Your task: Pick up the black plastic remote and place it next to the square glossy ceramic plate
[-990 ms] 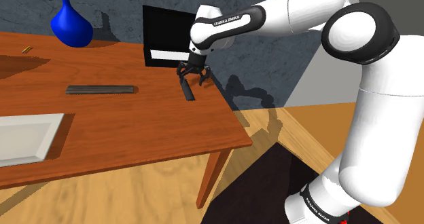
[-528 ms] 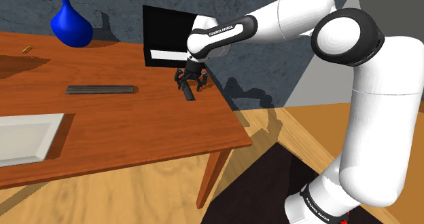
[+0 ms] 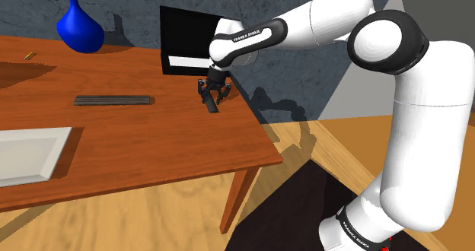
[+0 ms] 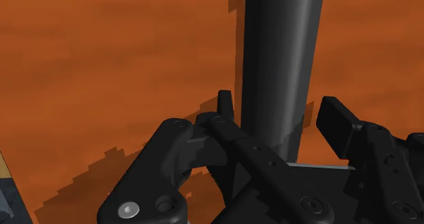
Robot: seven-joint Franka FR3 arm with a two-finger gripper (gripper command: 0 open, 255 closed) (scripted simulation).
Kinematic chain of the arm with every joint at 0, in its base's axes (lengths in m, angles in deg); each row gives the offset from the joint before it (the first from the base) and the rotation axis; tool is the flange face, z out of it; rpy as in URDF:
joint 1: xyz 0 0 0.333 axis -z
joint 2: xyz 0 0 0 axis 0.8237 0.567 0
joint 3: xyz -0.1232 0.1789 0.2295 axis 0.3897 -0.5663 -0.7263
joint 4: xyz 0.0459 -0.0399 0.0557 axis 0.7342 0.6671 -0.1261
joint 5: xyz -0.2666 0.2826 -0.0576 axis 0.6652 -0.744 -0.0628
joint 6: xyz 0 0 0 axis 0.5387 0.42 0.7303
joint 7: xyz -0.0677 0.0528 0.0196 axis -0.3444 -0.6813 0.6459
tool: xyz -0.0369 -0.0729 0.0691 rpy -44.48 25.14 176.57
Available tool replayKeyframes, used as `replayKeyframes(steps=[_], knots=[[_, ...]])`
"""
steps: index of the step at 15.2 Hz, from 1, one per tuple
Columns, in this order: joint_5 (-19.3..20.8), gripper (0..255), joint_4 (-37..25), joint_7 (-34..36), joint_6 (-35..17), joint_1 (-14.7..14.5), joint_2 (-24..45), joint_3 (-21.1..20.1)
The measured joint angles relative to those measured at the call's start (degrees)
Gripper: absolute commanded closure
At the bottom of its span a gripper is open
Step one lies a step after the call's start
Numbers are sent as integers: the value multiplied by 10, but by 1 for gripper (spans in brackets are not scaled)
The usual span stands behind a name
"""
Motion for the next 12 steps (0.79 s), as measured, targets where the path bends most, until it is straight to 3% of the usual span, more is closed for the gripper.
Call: replayKeyframes(steps=[12], knots=[[0, 255, -5, 1, 12, 0, -7, 0]])
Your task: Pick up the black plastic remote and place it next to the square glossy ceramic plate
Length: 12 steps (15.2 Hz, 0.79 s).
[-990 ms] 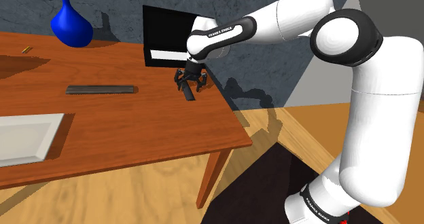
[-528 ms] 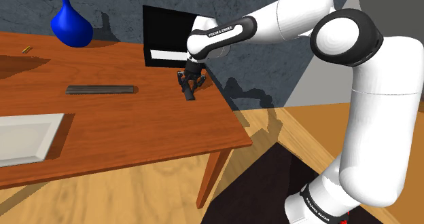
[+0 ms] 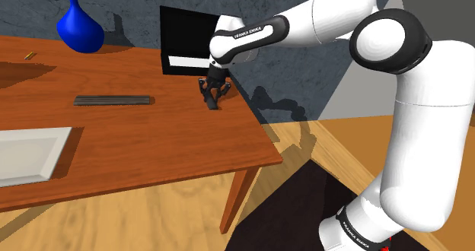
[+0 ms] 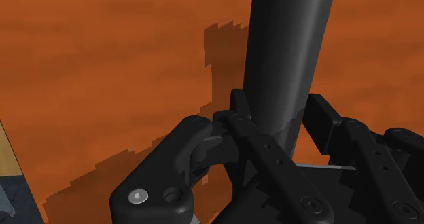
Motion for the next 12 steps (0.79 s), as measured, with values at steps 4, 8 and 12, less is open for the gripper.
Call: replayKeyframes(steps=[4, 8, 12], knots=[[-1, 255, -11, 1, 25, 1, -13, -1], [-1, 255, -22, 2, 49, 1, -26, -1], [-2, 255, -39, 3, 76, 1, -37, -1]])
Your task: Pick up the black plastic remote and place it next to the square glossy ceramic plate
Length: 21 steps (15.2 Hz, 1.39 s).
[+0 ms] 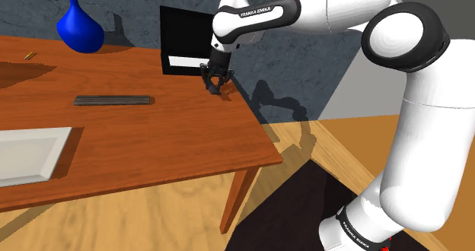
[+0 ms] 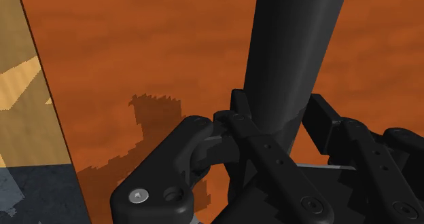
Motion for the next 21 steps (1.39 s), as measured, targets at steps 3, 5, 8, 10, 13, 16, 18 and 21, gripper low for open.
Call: replayKeyframes(steps=[3, 5, 8, 10, 13, 16, 18, 21], knots=[[0, 255, -10, 0, 17, 1, -7, 0], [1, 255, -8, 14, 20, -9, -12, -4], [5, 255, 1, 47, 15, -32, -18, -13], [9, 255, -1, 72, 15, -49, -18, -19], [15, 255, 9, 110, 6, -76, -21, -30], [22, 255, 5, 149, 5, -103, -18, -40], [25, 255, 4, 169, 5, -117, -17, -45], [34, 255, -14, 209, 7, -146, -3, -54]])
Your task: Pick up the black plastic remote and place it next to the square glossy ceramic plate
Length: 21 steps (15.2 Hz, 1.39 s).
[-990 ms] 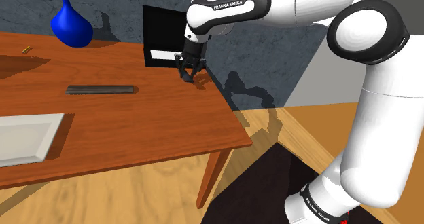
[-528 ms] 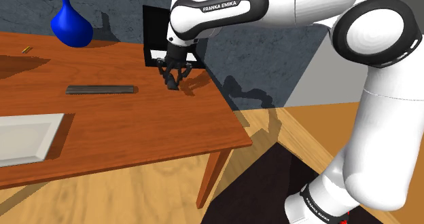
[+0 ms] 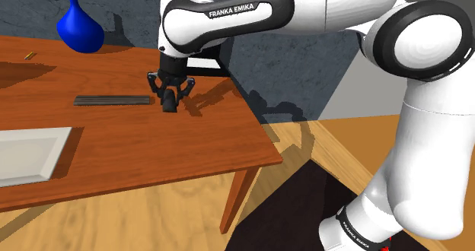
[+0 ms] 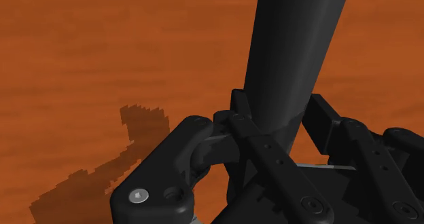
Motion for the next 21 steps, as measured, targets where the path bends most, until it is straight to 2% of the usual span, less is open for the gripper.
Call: replayKeyframes(steps=[7, 16, 21], knots=[[20, 255, -52, 86, 14, -67, 36, -17], [53, 255, -207, 182, 65, -162, 138, -26], [57, 255, -203, 191, 44, -169, 155, -25]])
